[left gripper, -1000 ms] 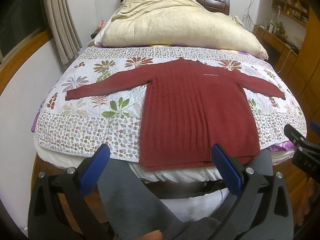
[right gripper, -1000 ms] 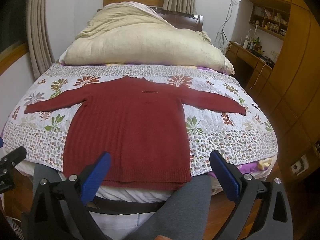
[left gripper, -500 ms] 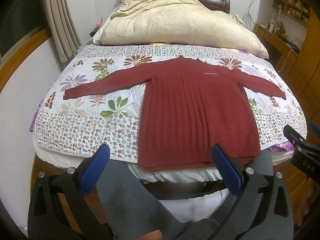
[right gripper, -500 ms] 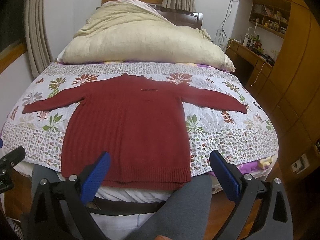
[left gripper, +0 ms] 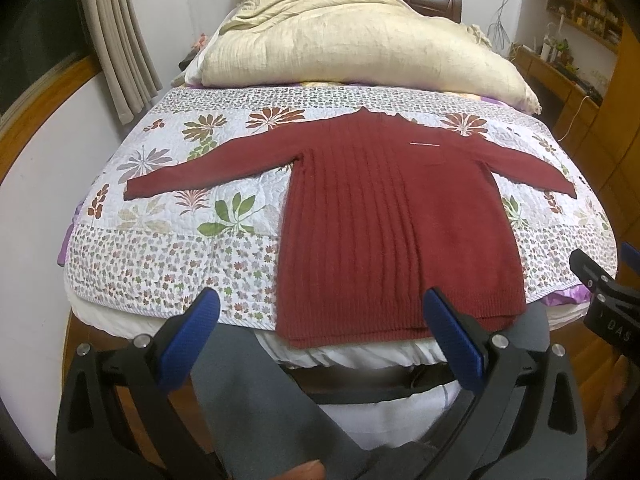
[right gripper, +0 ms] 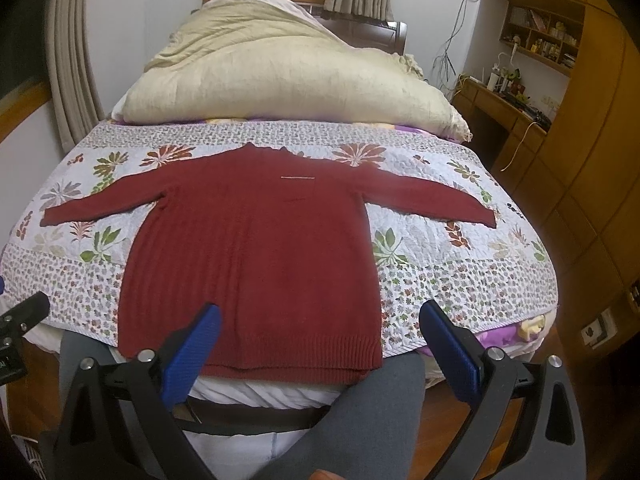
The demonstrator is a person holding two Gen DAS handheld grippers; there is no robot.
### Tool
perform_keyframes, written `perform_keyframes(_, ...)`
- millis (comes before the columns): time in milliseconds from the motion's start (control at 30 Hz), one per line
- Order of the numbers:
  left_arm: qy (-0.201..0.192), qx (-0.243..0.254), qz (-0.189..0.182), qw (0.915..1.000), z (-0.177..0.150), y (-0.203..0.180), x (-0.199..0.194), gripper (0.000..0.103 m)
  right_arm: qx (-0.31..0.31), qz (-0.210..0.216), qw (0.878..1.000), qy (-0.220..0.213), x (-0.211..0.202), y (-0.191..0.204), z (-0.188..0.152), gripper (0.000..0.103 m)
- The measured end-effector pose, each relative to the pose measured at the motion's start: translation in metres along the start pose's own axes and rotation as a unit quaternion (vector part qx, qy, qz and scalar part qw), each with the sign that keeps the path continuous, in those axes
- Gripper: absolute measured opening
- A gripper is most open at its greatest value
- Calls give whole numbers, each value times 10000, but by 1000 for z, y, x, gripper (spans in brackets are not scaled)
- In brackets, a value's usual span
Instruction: Fold small clothes
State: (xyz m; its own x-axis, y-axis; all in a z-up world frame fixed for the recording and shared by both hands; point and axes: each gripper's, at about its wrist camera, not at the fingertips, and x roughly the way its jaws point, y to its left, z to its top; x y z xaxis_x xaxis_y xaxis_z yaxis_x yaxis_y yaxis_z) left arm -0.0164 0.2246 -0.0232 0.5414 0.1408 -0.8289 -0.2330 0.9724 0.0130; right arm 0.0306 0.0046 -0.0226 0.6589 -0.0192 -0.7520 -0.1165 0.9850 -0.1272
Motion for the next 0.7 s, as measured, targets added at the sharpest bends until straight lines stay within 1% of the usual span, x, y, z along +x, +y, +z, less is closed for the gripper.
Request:
perform_keyframes(233,-35,-58,-31,10000,8,2,16,100,-52,-82,9999,40,9,0,6,99)
perform_keyframes(400,-95,129,-175,9997,13,-9,31,100,-23,-152,9998,89,21,-5,11,99)
perform_keyframes(500,-107,281,-455,9985,15,-20,45,100,-7,-215,9997,106,34,-12,16,99)
perform_keyframes(567,-246,457,-727,9960,17,-27,54,100,-29,-281,9996,76,45,-18,20,99)
perform_keyframes(600,-415,564,-1024,9923,17,-32,60,100,-45,-282,9996,4,49,-22,21,99)
perform_keyframes(633,-506,687,-1316,9876,17,-36,67,100,-70,-213,9996,-167,56,-28,22,99)
perform_keyframes(667,-493,794,-1521,9839,18,-42,76,100,-140,-11,9993,-339,62,-35,23,99)
perform_keyframes(700,-404,851,-1603,9826,20,-47,86,100,-130,273,9985,-455,74,-47,25,99)
